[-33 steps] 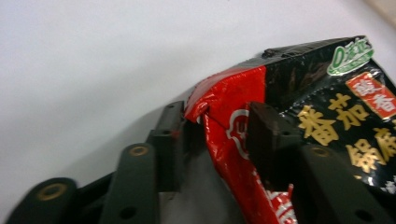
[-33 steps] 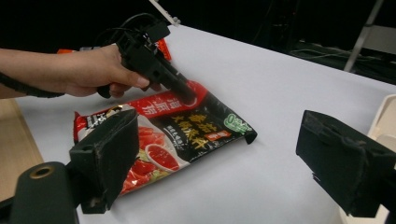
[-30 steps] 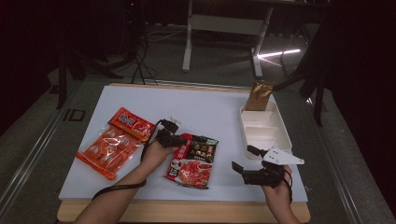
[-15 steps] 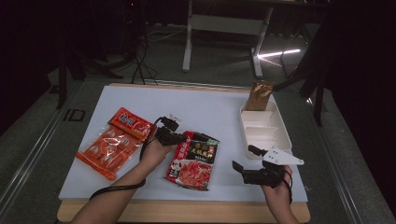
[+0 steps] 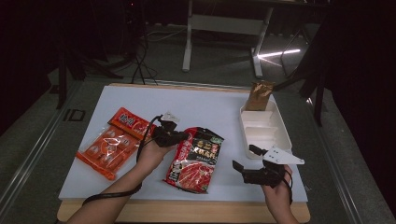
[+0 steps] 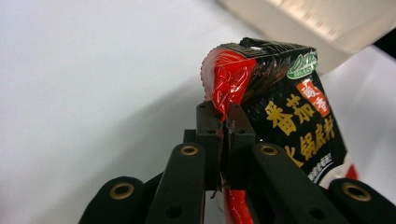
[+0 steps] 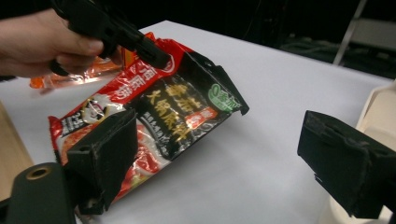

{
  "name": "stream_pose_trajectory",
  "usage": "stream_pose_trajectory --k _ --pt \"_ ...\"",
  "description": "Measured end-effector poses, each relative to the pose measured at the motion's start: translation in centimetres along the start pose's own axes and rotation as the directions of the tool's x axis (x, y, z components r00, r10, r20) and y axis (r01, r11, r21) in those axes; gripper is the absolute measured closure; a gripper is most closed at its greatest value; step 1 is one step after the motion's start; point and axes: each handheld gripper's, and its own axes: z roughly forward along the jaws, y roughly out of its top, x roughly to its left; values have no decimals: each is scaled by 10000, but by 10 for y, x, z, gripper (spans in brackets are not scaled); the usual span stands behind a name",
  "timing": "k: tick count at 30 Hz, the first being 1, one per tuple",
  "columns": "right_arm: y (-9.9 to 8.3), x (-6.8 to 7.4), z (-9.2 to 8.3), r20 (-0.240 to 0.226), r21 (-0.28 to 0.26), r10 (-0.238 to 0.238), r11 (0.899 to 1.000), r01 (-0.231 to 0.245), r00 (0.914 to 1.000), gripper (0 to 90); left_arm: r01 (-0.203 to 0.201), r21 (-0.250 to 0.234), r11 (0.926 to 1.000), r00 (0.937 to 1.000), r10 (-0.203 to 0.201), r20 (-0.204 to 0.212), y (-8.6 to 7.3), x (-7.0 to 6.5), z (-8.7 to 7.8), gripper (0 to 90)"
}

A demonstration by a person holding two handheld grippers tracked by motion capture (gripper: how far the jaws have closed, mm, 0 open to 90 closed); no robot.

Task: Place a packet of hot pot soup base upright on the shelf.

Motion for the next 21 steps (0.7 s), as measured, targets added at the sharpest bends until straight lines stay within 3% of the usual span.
stream_pose_trajectory --k 2,8,13,18,21 --pt "1 2 1 152 -82 -327 9994 328 9994 116 -96 -226 9997 9999 98 91 1 -5 -5 880" --pt "3 5 2 24 374 -15 9993 14 10000 117 -344 -692 9970 9990 363 258 2 -21 -19 880" --pt "10 9 -2 208 485 -282 9985 272 9994 114 -562 -1023 9932 9973 607 414 2 -33 -29 879" --pt "14 13 -6 37 142 -376 9992 376 9993 114 -784 -1526 9852 9948 873 522 1 -45 -36 879" --pt "17 14 -10 208 213 -299 9993 295 9993 114 -776 -1779 9810 9942 895 599 2 -49 -41 880"
